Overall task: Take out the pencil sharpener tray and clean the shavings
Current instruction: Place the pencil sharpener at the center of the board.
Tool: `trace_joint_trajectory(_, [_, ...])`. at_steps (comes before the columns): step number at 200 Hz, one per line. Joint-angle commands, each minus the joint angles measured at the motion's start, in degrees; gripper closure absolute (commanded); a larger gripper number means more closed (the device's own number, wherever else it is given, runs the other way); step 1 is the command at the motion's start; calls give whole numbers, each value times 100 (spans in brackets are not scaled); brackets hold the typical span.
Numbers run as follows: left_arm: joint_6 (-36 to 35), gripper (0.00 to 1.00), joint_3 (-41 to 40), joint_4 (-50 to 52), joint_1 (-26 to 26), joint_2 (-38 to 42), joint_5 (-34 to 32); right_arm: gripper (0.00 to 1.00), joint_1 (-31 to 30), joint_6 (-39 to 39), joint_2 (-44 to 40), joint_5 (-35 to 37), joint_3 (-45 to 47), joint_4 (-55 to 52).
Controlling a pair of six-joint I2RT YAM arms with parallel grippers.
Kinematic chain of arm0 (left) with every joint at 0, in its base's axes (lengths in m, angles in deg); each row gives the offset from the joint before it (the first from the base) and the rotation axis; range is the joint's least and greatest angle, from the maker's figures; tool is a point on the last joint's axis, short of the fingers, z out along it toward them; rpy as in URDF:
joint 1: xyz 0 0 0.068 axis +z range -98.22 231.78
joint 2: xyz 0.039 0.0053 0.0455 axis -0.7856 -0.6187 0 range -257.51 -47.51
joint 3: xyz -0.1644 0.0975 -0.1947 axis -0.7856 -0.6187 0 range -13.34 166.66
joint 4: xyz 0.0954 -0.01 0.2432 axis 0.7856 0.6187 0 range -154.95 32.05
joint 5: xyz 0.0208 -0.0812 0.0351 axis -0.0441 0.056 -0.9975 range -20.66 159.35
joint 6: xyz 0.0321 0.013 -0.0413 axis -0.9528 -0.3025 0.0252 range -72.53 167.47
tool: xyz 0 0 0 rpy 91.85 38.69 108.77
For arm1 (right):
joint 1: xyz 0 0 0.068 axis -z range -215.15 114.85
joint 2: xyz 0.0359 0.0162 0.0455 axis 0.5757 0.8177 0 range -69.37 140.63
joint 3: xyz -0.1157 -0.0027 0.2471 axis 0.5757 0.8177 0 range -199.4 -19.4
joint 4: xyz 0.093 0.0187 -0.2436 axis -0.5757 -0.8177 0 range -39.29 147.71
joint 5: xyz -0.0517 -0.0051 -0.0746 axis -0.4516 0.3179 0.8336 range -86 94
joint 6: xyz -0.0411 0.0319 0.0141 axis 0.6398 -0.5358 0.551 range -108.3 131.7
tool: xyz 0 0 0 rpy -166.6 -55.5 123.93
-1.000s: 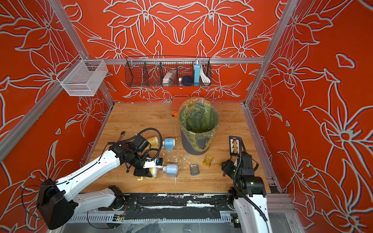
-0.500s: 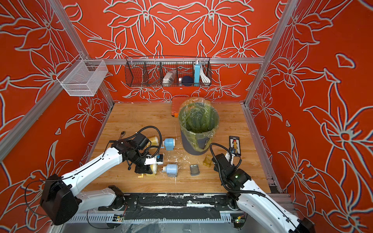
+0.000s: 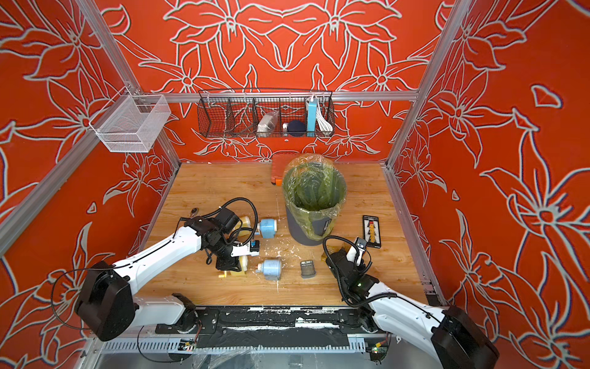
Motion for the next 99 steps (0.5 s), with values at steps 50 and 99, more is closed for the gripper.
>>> trace_joint_trajectory(50, [-25, 92, -818, -1056, 39, 267, -557, 24, -43, -414, 715, -480, -164, -79])
trace_joint_trajectory(99, [47, 72, -1254, -1449, 40, 521, -445, 4, -32, -206, -1748, -320, -123, -1584])
